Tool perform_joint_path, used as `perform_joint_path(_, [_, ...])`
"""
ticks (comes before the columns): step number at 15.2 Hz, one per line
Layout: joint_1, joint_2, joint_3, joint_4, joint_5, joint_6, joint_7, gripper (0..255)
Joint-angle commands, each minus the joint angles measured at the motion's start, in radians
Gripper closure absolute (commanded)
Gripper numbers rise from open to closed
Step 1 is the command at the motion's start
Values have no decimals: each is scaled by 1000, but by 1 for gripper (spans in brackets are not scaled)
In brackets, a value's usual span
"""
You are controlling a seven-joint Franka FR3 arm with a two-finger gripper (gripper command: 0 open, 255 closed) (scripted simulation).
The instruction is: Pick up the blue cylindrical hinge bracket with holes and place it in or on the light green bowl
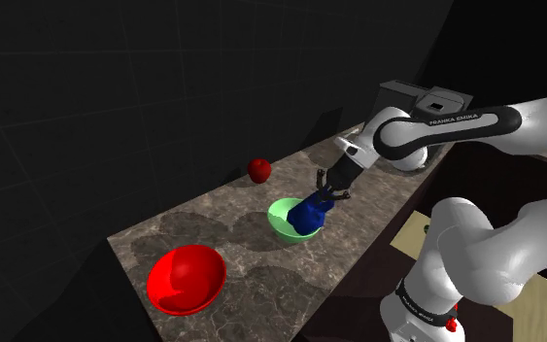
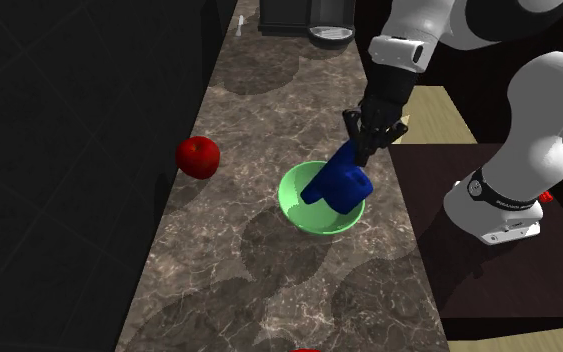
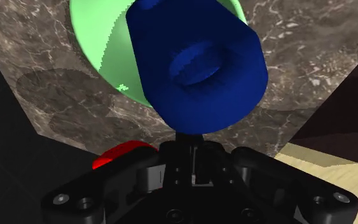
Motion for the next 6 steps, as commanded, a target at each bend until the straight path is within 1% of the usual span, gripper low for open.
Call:
perform_joint_path(1, [0,0,0,0,0,0,0,255])
perform_joint_path(2, [0,0,0,0,0,0,0,0])
perform_joint_path(3, [-104,197,370,108,-75,-74,438,0])
perform_joint_path(4, [-47,81,132,46,-29,-28,52,0])
perform_joint_path(5, [-46,80,130,46,-32,-28,53,0])
perform_joint_path(6, [-191,62,338,16,-31,2,425,0])
